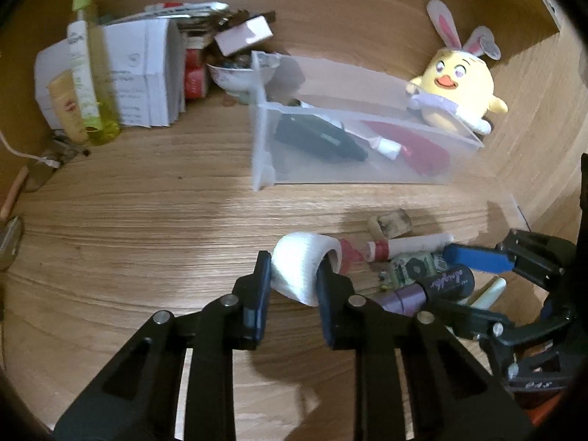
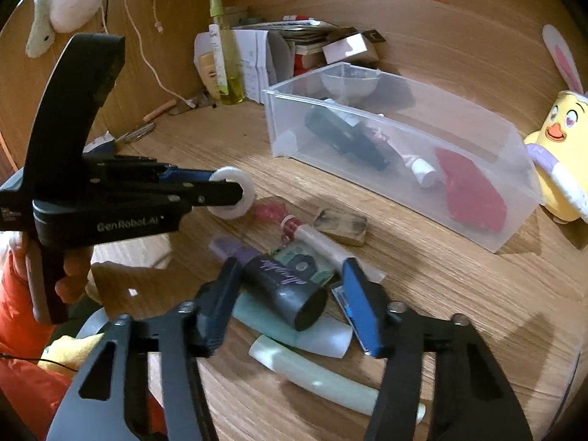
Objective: Organize objects
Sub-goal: 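Grasp the purple spray bottle with the right tool while the left tool grasps the white tape roll, then carry the spray bottle and tape roll over the clear box with both tools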
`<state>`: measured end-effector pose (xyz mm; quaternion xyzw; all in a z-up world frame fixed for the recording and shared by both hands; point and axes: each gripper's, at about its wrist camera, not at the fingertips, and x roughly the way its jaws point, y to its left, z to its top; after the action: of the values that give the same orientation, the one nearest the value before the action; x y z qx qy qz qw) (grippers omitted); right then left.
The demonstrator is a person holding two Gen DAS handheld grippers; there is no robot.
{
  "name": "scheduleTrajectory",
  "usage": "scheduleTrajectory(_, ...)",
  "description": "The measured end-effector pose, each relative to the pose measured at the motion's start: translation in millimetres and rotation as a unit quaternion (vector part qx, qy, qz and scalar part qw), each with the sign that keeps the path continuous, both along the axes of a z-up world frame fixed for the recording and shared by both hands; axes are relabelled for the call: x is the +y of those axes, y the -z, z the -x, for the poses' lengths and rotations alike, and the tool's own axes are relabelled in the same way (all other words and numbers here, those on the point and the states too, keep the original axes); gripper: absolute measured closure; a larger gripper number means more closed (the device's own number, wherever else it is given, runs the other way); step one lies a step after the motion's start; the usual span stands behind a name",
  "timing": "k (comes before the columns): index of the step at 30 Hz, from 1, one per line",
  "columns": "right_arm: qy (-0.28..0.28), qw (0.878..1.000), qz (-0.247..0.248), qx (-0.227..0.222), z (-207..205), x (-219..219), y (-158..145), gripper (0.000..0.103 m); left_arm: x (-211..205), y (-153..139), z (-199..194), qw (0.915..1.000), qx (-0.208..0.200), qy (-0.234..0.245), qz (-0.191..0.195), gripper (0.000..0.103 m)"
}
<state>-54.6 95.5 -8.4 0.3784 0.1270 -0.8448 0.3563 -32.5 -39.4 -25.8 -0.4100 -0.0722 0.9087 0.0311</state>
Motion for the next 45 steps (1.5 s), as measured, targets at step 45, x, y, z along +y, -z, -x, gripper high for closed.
scheduleTrajectory(45,-0.103,0.994,-0.046,-0.011,7.9,-43.3,3.2,0.08,-23.6,-27.0,-29.6,0.9982,0.041,-0.044,-0.003,0.08)
